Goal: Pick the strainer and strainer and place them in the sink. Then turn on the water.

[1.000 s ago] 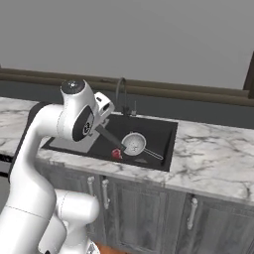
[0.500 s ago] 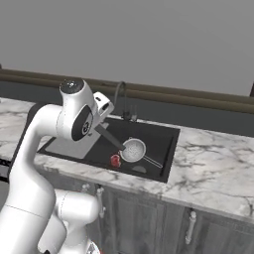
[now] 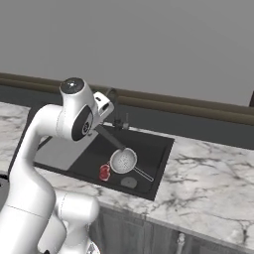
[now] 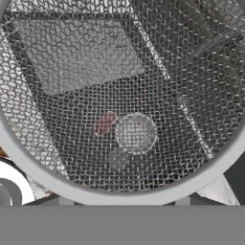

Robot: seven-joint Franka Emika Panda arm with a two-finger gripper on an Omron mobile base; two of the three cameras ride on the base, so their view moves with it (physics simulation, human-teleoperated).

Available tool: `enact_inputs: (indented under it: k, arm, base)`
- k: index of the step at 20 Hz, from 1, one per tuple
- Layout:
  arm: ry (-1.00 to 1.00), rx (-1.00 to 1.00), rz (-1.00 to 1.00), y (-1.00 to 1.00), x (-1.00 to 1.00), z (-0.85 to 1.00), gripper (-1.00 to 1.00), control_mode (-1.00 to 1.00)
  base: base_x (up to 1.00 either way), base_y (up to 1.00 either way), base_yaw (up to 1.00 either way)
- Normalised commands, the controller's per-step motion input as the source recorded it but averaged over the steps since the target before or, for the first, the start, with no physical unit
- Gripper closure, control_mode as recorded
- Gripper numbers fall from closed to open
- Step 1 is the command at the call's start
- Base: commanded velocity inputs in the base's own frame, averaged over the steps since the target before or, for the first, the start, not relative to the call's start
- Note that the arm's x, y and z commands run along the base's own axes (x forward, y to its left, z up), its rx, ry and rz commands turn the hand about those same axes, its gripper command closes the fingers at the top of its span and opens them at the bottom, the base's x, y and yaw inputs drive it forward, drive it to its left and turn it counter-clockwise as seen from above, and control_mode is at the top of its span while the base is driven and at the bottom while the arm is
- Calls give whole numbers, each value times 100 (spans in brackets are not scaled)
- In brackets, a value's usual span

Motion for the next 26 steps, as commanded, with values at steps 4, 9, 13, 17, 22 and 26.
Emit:
enact_inputs:
  k: [4, 9, 13, 17, 22, 26]
  arm:
    - [0, 0, 0, 0, 0, 0, 100, 100]
    - [0, 0, 0, 0, 0, 0, 100, 100]
    - [0, 0, 0, 0, 0, 0, 100, 100]
    - [0, 0, 0, 0, 0, 0, 100, 100]
    - [0, 0, 0, 0, 0, 0, 100, 100]
    - [0, 0, 0, 0, 0, 0, 100, 100]
  base:
    - [46, -25, 5]
    - [23, -24, 0]
    - [39, -25, -3]
    - [30, -21, -13]
    - [11, -3, -29]
    - [17, 0, -28]
